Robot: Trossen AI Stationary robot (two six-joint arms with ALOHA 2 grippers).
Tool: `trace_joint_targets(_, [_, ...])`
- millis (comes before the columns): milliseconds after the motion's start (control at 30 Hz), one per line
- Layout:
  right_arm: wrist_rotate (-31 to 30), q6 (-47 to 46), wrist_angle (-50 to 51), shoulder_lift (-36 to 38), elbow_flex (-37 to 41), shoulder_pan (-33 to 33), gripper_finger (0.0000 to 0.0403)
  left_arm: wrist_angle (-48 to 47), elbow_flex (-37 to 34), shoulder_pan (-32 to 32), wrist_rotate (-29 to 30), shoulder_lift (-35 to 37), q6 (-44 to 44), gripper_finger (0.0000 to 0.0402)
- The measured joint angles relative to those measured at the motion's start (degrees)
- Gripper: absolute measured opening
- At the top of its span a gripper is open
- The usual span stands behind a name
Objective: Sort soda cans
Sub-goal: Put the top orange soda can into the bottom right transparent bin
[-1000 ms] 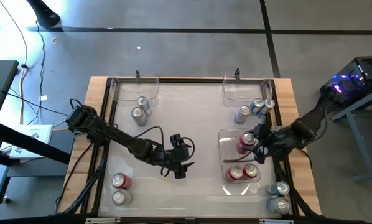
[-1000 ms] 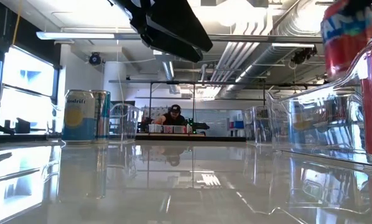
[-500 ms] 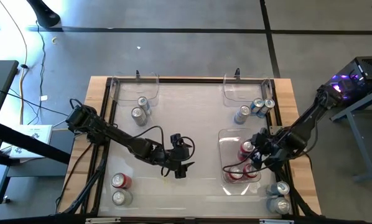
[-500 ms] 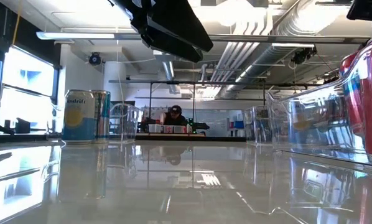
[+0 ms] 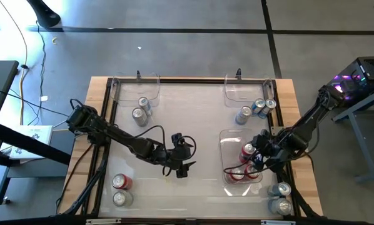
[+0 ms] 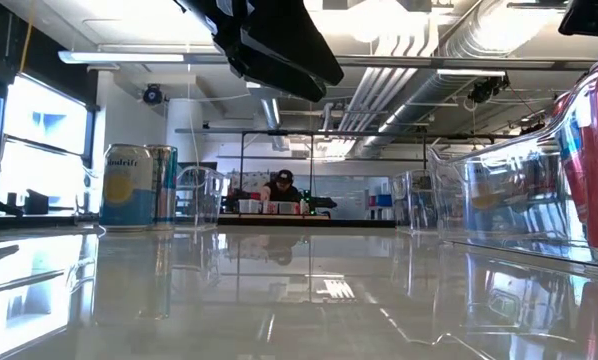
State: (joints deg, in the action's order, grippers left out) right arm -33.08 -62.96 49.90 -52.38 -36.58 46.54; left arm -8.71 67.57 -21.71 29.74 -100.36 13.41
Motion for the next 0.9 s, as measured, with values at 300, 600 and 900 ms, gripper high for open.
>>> trace_joint_targets(300, [3.5, -0.2, -0.8, 0.1, -0.2, 0.0, 0.0333, 0.0, 0.0, 0.0, 0.0, 0.0, 0.0, 0.0319])
trace_joint_targets(600, [6.6, -0.3, -1.0, 0.1, -0.3, 0.0, 0.0336, 0.0, 0.0, 0.0, 0.0, 0.0, 0.0, 0.0319])
trace_joint_targets(900, [6.8, 1.5, 4.0, 0.0, -6.4, 0.0, 0.0337, 0.0, 0.0, 0.0, 0.0, 0.0, 0.0, 0.0319])
